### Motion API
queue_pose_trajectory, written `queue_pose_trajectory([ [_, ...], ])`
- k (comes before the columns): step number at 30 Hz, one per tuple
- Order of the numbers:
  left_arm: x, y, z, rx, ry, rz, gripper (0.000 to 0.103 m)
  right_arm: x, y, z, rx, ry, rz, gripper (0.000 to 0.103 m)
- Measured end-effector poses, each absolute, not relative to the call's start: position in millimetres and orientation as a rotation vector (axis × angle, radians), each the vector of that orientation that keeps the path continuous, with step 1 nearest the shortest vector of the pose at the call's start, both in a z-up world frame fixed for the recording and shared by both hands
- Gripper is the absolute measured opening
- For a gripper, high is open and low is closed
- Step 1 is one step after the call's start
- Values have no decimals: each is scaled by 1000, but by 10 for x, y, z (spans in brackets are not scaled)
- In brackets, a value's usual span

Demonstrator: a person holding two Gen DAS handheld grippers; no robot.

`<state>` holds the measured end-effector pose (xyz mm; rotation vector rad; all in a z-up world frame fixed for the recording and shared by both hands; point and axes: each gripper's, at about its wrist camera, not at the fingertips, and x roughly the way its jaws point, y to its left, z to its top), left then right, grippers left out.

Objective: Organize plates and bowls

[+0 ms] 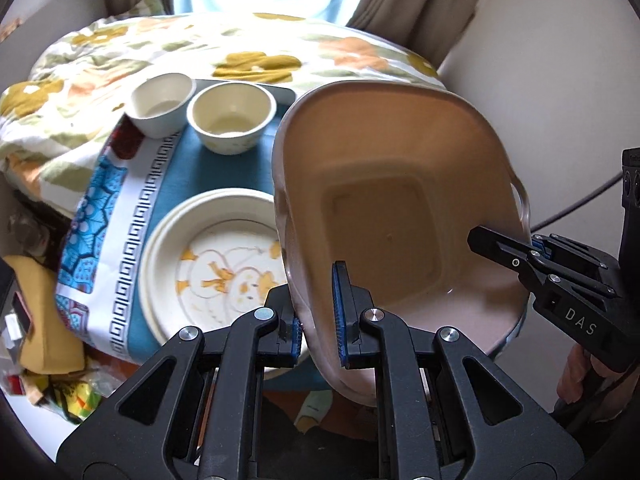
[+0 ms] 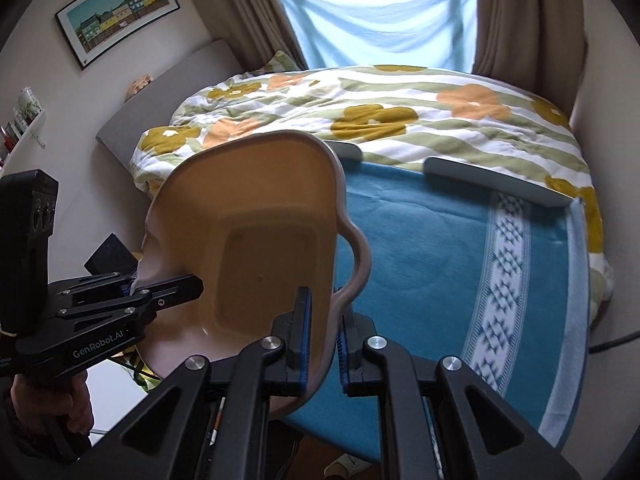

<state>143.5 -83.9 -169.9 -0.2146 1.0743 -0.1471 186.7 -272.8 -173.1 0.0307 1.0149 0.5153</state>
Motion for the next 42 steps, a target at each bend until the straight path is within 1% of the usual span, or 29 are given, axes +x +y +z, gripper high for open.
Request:
queue_pose_trajectory([
  [6,1577,-1696,-1924,-153,1123,-284,10,1757,-3543,-1927,119,1053,363,11],
  [13,1774,-2423,-2445,-95,1213,-373,10,1823,-4176,-2473,227,1121,243,11],
  [19,1908,-2638,-2779,-84,1251,-376,10,1875,-4369,-2778,265,1148,229,11],
  [28,2002,-2686,-2917,-33,1239,-352,10,1927,-4439,-2965,305,1145,244,11],
  [30,1990,-2717,-2925,-11,1237,-339,13,1928,-4454,-2985,322,1144,249,11],
  [31,1993,-2735,-2933,-4,1234,-341,17,1934,-4463,-2996,327,1145,251,11],
  [33,1966,-2763,-2943,13,1228,-345,30,1939,-4472,-3005,345,1150,257,11],
  [34,1958,-2776,-2945,17,1225,-346,46,1940,-4473,-3009,356,1151,260,11],
  [35,1949,-2785,-2940,19,1217,-343,59,1945,-4476,-3014,364,1153,262,11],
  [37,1949,-2801,-2924,25,1196,-338,63,1949,-4480,-3034,382,1158,259,14],
  [38,1951,-2807,-2926,26,1199,-340,63,1951,-4479,-3044,387,1161,254,21],
  [39,1960,-2811,-2935,27,1206,-341,63,1950,-4483,-3054,392,1161,247,32],
  [41,1974,-2817,-2949,30,1214,-342,63,1942,-4505,-3065,419,1152,246,48],
  [42,1975,-2813,-2949,32,1214,-341,63,1935,-4523,-3062,436,1145,246,48],
])
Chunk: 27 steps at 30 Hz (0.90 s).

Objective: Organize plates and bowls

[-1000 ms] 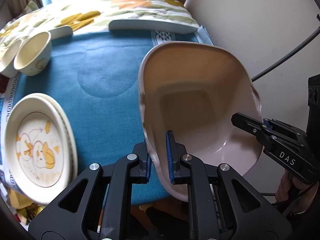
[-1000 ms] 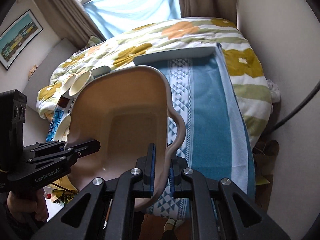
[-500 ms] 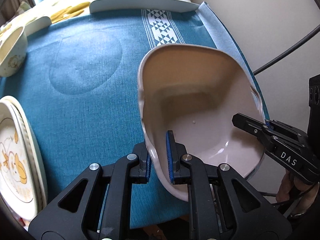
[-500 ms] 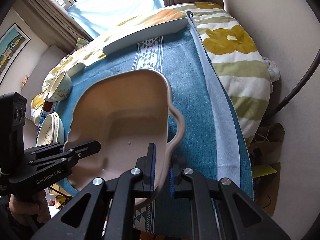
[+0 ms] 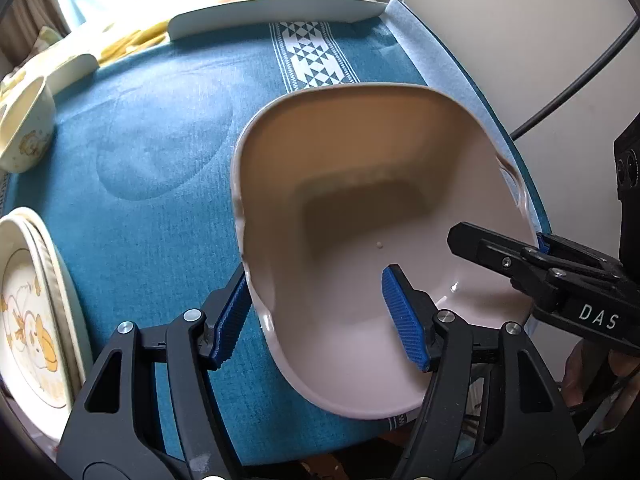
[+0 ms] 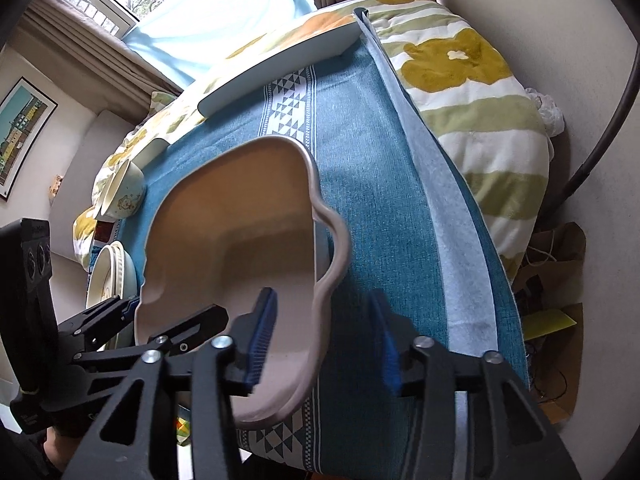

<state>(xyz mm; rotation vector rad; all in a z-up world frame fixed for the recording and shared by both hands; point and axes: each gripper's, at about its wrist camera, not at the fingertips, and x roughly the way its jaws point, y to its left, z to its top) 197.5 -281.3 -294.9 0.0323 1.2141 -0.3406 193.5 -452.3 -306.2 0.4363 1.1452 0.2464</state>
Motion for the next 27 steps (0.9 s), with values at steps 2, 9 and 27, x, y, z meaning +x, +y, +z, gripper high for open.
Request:
queue_pose_trajectory([
  [2,1982,-2808,-2949,33,1212,-335,63,1930,-4546,-3045,442,1136,239,48],
  [9,1935,-2755,-2850,33,1214,-315,63,1876,-4585,-2878,417,1106,182,48],
  [27,1477,-1649,-1301,-59,900,-92,88,1908,-3802,-1474,269,849,404,89],
])
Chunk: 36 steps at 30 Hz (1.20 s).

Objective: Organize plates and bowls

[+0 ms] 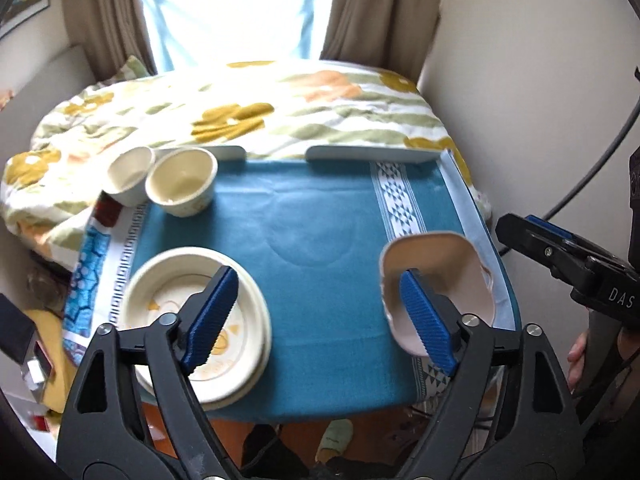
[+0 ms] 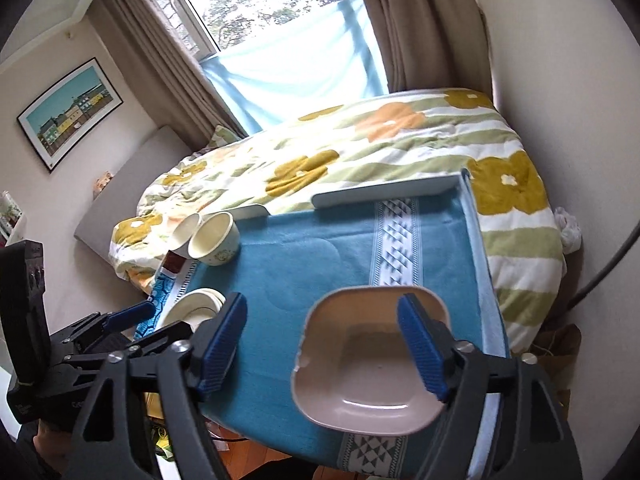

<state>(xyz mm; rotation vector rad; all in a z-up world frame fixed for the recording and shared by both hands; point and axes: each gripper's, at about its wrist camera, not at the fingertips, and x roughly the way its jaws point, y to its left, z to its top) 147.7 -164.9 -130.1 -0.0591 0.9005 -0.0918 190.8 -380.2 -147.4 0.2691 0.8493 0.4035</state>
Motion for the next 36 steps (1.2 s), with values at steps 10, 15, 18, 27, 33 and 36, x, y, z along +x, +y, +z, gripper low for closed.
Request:
queue_pose_trajectory([
  [10,1931,-302,-967,-183,838,56,103,2502,-2700,-1124,142,818,557,102],
  [15,2326,287,-1254,-282,914,67,103,2911,-2228,-1324,160,885,523,102],
  [18,2596,560,-1508,-338,967,48,103,3223,-1966,-1591,211,981,541,102],
  [27,3408,914,-2360,-386,1145,-40,94,3813,-1462,-2480,341,1185,490,96],
  [33,3745,889,-2799,-389,1237,-122,52,3942,-1293,-2836,381,1255,459,64],
  [36,3825,840,-2919,-383,1261,-158,39,3990,-1230,-2904,366,1273,451,51],
])
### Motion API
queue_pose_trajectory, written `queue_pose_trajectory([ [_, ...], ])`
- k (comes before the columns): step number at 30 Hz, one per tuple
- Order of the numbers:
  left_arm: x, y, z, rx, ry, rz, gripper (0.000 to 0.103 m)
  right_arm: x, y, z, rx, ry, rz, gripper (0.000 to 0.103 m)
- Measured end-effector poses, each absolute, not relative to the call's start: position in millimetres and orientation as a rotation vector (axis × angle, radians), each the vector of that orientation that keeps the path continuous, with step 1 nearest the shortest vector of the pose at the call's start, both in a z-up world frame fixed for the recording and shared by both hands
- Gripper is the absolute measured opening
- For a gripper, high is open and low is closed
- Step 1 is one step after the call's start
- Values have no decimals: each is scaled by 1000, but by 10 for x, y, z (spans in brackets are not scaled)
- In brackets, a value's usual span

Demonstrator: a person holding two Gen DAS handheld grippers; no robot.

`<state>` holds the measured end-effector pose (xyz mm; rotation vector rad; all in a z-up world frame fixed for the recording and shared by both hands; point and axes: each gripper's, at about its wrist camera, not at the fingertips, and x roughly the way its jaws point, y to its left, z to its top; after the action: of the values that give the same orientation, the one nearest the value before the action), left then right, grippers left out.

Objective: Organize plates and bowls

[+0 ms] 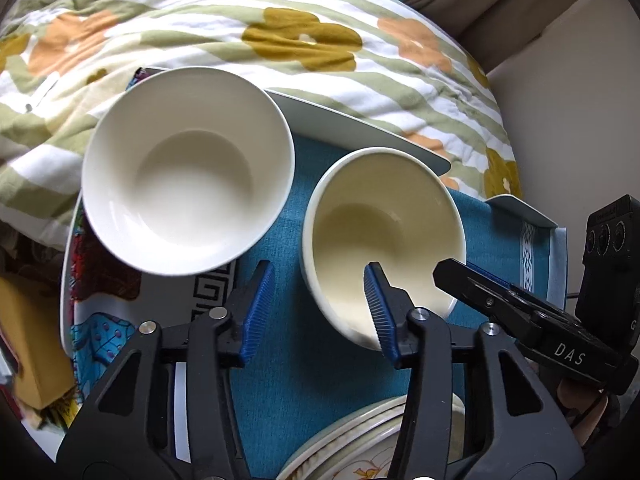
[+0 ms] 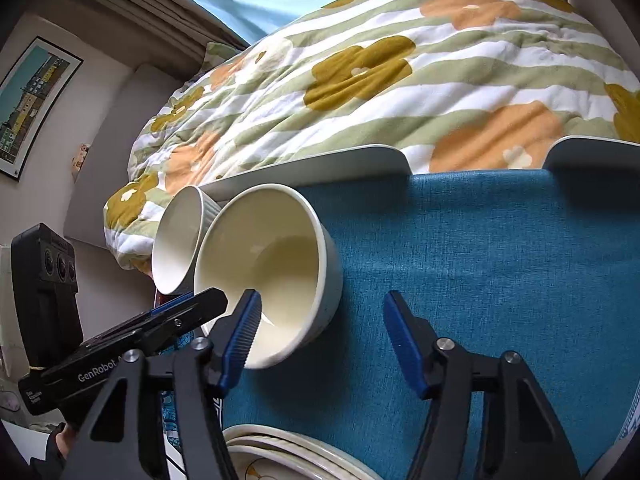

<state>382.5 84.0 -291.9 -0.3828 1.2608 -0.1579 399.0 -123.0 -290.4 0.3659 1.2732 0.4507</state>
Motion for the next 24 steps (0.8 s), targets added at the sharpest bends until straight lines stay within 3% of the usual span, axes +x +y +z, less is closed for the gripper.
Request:
queue_pose_trajectory([
  [2,3861,802,-2974,-381,1272,-177,25,4003,-1199,-2936,366,1286,448,43],
  [3,3869,789,-2990,-374,1271,-175,25,4006,-1190,-2950,368,1291,449,34],
  [7,3880,789,-3021,-333,1264,-170,18,3997,-1171,-2987,385,1298,446,21],
  [17,3838,674,-2927,-258,1229,-185,18,3968,-1150,-2929,359,1276,413,20],
  [24,3689,480,-2587,-234,1174,-207,18,3821,-1346,-2596,361,1209,410,19],
])
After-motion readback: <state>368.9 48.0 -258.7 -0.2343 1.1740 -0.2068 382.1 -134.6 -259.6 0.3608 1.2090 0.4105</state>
